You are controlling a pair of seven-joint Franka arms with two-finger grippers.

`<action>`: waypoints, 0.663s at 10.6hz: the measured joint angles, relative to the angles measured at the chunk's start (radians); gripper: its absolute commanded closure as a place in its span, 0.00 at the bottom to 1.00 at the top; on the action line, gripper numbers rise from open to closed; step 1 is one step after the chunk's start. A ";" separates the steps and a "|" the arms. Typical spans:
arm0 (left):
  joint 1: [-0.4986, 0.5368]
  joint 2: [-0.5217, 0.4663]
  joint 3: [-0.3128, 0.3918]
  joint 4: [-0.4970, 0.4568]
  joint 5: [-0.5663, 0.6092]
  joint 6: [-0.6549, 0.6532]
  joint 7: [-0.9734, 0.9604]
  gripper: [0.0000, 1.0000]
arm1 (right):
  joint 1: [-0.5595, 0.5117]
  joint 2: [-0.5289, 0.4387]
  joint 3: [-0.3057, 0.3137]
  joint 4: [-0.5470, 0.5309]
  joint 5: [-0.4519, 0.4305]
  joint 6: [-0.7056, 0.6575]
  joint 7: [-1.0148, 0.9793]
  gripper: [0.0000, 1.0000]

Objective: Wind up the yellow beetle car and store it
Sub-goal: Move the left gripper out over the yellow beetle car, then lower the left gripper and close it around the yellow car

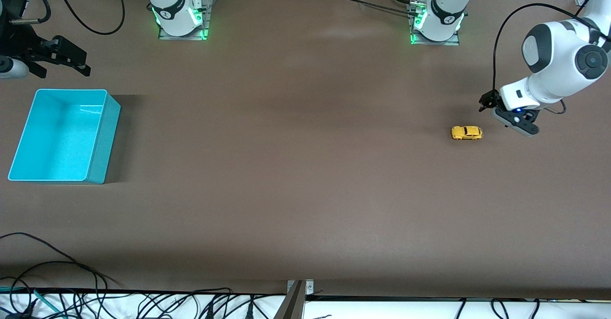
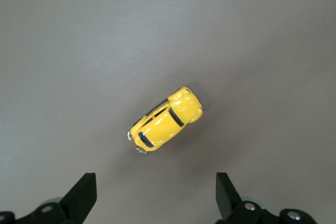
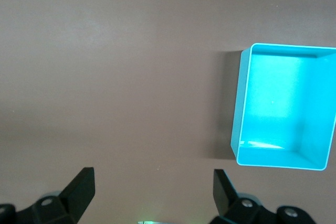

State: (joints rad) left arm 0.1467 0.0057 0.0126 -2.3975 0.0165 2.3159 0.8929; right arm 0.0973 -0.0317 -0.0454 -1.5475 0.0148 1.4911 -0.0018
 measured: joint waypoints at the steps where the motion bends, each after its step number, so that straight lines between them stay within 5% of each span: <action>1: 0.000 0.003 0.000 -0.006 0.000 0.002 0.117 0.00 | 0.000 0.000 0.000 0.000 0.000 0.000 0.000 0.00; 7: 0.000 0.131 -0.001 -0.016 0.001 0.141 0.601 0.01 | -0.001 0.000 -0.001 0.000 -0.005 0.000 0.000 0.00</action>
State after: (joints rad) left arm 0.1469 0.1363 0.0112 -2.4134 0.0172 2.4569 1.4941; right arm 0.0965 -0.0314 -0.0459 -1.5474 0.0098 1.4911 -0.0018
